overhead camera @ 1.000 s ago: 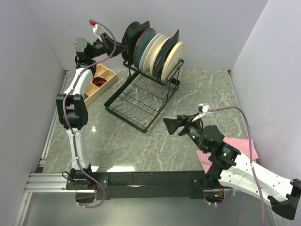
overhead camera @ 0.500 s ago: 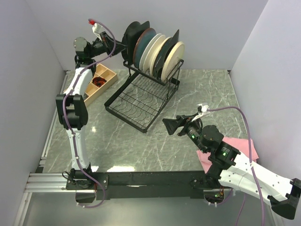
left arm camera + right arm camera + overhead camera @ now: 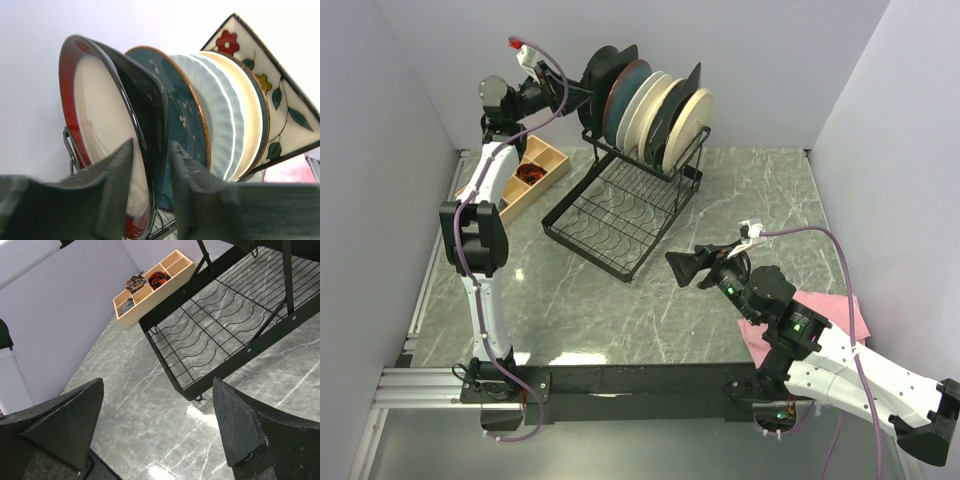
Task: Unload the plates from the dish rack
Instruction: Unload the plate from the dish rack.
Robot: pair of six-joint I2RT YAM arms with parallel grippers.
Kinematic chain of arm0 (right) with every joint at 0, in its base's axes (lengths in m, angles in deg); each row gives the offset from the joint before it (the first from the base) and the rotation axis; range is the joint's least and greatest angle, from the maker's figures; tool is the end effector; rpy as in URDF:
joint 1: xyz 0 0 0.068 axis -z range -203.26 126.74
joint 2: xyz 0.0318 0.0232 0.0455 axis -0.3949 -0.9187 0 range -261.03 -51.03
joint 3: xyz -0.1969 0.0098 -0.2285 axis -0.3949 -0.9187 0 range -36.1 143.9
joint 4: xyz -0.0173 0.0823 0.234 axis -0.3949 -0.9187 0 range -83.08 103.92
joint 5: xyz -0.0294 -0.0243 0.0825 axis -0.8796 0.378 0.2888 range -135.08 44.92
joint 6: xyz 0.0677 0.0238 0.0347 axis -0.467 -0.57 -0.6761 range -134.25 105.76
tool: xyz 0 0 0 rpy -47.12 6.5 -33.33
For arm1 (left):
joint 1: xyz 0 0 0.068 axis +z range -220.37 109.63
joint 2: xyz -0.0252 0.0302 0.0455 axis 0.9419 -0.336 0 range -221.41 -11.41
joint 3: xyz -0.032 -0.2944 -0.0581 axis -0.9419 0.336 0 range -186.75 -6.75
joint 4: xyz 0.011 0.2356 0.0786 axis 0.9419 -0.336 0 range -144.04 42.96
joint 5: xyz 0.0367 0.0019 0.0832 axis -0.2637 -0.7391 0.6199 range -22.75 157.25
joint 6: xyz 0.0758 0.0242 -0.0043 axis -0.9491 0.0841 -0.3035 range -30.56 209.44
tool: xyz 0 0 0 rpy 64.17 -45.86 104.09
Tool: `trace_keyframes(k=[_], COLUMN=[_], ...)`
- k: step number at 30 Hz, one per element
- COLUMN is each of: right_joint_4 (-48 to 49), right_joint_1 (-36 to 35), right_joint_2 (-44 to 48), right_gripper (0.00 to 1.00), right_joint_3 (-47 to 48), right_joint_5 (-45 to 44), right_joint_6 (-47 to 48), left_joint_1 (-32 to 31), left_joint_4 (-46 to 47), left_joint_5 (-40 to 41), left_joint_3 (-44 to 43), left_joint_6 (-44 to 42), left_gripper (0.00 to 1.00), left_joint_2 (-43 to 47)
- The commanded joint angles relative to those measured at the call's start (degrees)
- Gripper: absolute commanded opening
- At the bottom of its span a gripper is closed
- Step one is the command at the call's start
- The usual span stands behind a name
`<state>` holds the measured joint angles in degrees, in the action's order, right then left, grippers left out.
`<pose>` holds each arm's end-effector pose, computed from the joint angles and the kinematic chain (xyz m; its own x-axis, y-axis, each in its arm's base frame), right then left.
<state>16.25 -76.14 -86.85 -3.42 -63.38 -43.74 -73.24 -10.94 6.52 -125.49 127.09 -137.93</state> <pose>0.1108 0.1106 0.3307 -0.2870 0.3956 -0.8724 -0.4897 0.7222 0.4885 0.5232 -0.0862 0.4288 -0.1083 -0.2937 -0.9497 0.9161 0.3416 -0.2101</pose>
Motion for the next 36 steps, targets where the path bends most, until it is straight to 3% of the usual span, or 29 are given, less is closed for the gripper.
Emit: trace_keyframes(k=[1,11,23,36], right_joint_4=[1.4,1.4,1.5,1.5], right_joint_1=[-0.1,-0.1,-0.1,-0.1], right_joint_2=[0.7,0.6,0.3,0.0], right_gripper=[0.95,0.95,0.95,0.95], right_joint_3=[2.4,2.5,2.5,2.5], right_joint_5=[0.1,0.0,0.0,0.1], right_joint_6=[0.4,0.4,0.4,0.4], left_joint_1=[0.3,0.5,0.4,-0.9], left_joint_4=[2.0,-5.2,-9.6,-12.0], left_joint_5=[1.9,5.7,7.4,8.0], left_joint_3=[-2.6,-2.2,-5.6,-9.1], left_joint_6=[0.1,-6.9,-9.2,-10.8], left_gripper=[0.44,0.48,0.42,0.42], left_joint_2=[4.6,6.6,4.2,0.5])
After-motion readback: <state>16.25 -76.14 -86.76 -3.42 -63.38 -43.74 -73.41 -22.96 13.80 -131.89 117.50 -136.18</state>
